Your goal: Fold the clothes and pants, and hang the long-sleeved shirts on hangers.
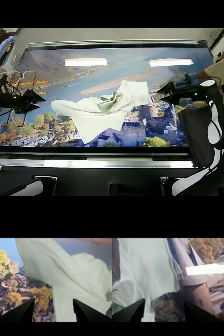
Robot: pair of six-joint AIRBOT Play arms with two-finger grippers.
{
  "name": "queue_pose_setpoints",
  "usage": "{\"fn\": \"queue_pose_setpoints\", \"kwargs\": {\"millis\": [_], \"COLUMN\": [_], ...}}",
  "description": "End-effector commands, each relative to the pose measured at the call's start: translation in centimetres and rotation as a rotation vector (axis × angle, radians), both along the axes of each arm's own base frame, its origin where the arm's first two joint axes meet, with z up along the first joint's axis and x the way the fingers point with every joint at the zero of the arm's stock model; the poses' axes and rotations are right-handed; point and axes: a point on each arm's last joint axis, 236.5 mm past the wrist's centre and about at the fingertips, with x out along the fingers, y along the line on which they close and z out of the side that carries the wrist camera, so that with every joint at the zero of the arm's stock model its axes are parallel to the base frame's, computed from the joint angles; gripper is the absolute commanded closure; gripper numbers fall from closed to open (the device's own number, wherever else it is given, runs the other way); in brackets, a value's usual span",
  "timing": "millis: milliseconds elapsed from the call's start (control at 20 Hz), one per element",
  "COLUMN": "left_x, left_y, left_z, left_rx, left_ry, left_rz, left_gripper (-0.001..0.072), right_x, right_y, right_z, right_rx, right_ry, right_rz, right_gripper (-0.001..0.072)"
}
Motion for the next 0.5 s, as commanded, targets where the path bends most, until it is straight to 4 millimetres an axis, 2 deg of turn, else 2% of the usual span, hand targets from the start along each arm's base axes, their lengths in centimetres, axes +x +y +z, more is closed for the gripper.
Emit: {"fn": "queue_pose_setpoints", "kwargs": {"millis": [0, 250, 350, 400, 450], "left_x": [-2.7, -5.7, -7.2, -8.2, -9.3], "left_y": [-1.0, -2.2, -2.8, -3.2, -3.8], "left_z": [2.3, 4.3, 4.1, 3.5, 2.4], "left_rx": [0.002, 0.010, 0.004, -0.004, -0.025], "left_ry": [0.002, -0.011, 0.006, 0.022, 0.049], "left_rz": [-0.060, -0.099, -0.112, -0.109, -0.108], "left_gripper": [0.0156, 0.0157, 0.0157, 0.0156, 0.0156], "right_x": [-0.4, 0.1, 0.2, 0.2, 0.2], "right_y": [2.4, 5.4, 6.2, 6.5, 7.0], "right_z": [-3.2, -5.9, -6.6, -6.8, -6.9], "right_rx": [0.032, 0.015, 0.011, 0.009, 0.005], "right_ry": [0.027, 0.046, 0.052, 0.055, 0.053], "right_rz": [0.069, 0.093, 0.094, 0.093, 0.099], "right_gripper": [0.0151, 0.0153, 0.0160, 0.0191, 0.0277]}}
